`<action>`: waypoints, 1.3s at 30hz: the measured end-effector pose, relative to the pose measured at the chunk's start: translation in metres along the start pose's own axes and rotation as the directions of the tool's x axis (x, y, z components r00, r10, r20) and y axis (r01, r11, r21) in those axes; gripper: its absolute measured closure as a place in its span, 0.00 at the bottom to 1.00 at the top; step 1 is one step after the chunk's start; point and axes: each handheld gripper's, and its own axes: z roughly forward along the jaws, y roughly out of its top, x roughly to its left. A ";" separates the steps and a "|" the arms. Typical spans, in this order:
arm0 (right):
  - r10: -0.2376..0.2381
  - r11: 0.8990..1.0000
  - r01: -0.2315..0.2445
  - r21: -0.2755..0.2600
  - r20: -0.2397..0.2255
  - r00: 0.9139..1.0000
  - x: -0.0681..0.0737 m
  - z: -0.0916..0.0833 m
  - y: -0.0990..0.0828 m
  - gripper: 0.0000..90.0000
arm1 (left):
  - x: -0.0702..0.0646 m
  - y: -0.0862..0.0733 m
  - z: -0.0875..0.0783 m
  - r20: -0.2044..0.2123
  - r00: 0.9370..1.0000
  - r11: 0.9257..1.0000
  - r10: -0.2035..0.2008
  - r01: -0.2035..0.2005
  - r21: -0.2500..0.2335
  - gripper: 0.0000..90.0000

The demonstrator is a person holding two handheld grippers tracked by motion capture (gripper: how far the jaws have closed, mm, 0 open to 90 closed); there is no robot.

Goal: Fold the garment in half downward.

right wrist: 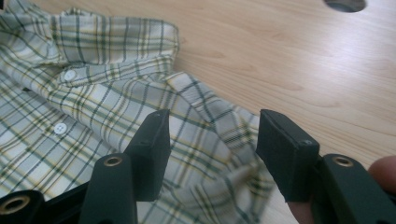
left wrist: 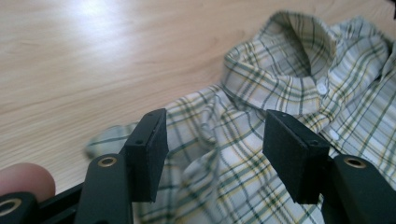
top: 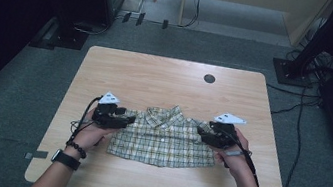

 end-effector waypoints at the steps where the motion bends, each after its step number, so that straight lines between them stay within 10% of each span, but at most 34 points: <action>1: -0.006 1.000 0.006 0.008 0.000 1.000 0.002 0.004 0.000 0.50 | -0.002 0.000 0.007 -0.002 1.000 1.000 0.002 -0.002 0.019 0.45; 5: -0.025 0.999 0.024 0.044 0.033 0.999 0.009 0.021 -0.001 0.57 | -0.005 -0.004 0.022 -0.050 0.999 0.998 0.015 -0.012 0.068 0.52; 11: -0.027 0.999 0.026 0.020 0.086 0.996 0.005 0.022 -0.006 0.89 | -0.006 -0.007 0.020 -0.059 0.997 0.998 0.051 -0.048 0.046 0.93; 14: -0.018 1.000 0.018 0.006 0.061 0.998 0.002 0.014 -0.007 0.93 | -0.006 -0.008 0.015 -0.019 0.998 0.997 0.057 -0.057 0.043 0.93; 17: -0.028 1.000 0.029 -0.001 0.014 1.000 0.002 0.008 -0.005 0.76 | -0.004 -0.008 0.011 0.016 0.999 0.999 0.039 -0.039 0.033 0.85; 23: -0.037 0.999 0.037 0.002 0.000 0.999 -0.001 0.015 0.011 0.61 | -0.002 0.000 0.013 -0.008 1.000 0.999 0.016 -0.015 0.036 0.66; 29: -0.009 0.998 0.011 0.064 -0.035 0.999 -0.004 0.040 0.019 0.54 | -0.002 0.006 0.022 -0.016 0.999 0.998 0.031 -0.030 0.058 0.76; 39: -0.029 0.998 0.033 0.059 -0.060 0.998 -0.004 0.050 0.016 0.99 | -0.007 0.006 0.022 -0.012 0.998 0.996 0.068 -0.068 0.059 0.97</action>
